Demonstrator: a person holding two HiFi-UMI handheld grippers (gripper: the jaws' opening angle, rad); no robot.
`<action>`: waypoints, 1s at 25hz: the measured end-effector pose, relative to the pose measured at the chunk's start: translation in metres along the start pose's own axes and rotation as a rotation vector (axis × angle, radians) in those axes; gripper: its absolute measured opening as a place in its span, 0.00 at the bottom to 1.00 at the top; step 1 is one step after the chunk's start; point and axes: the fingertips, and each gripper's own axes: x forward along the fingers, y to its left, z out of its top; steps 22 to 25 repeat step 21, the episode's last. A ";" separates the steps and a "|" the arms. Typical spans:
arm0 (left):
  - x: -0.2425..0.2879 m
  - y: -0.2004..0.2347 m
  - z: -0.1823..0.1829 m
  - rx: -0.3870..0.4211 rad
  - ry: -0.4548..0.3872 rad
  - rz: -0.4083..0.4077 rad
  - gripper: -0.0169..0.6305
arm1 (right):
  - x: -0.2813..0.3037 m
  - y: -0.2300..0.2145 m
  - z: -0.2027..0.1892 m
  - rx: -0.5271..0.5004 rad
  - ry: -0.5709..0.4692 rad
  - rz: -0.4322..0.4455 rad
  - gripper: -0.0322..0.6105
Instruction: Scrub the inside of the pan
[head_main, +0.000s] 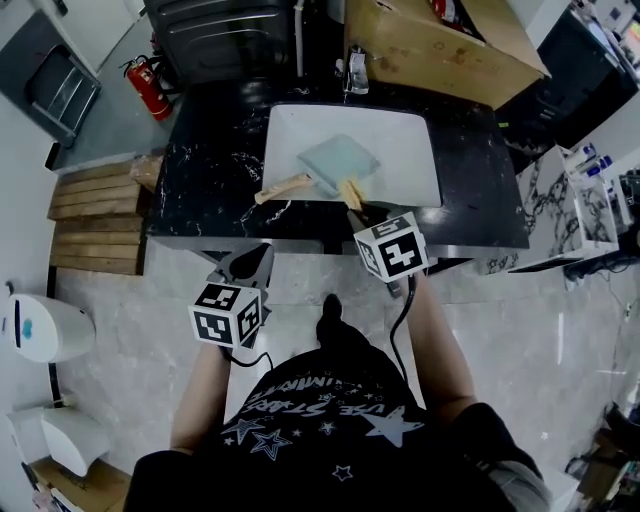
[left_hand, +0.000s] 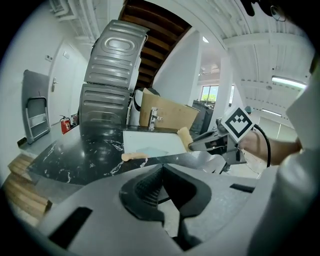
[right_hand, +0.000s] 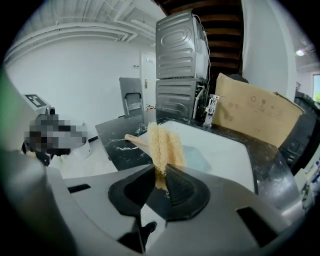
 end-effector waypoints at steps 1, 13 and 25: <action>-0.008 -0.003 -0.005 -0.001 -0.001 -0.001 0.04 | -0.005 0.007 -0.004 0.000 0.001 -0.002 0.15; -0.091 -0.041 -0.055 0.008 -0.013 -0.015 0.04 | -0.068 0.080 -0.077 0.070 0.022 -0.008 0.15; -0.129 -0.062 -0.083 0.007 -0.001 -0.012 0.04 | -0.108 0.114 -0.117 0.101 0.022 0.006 0.15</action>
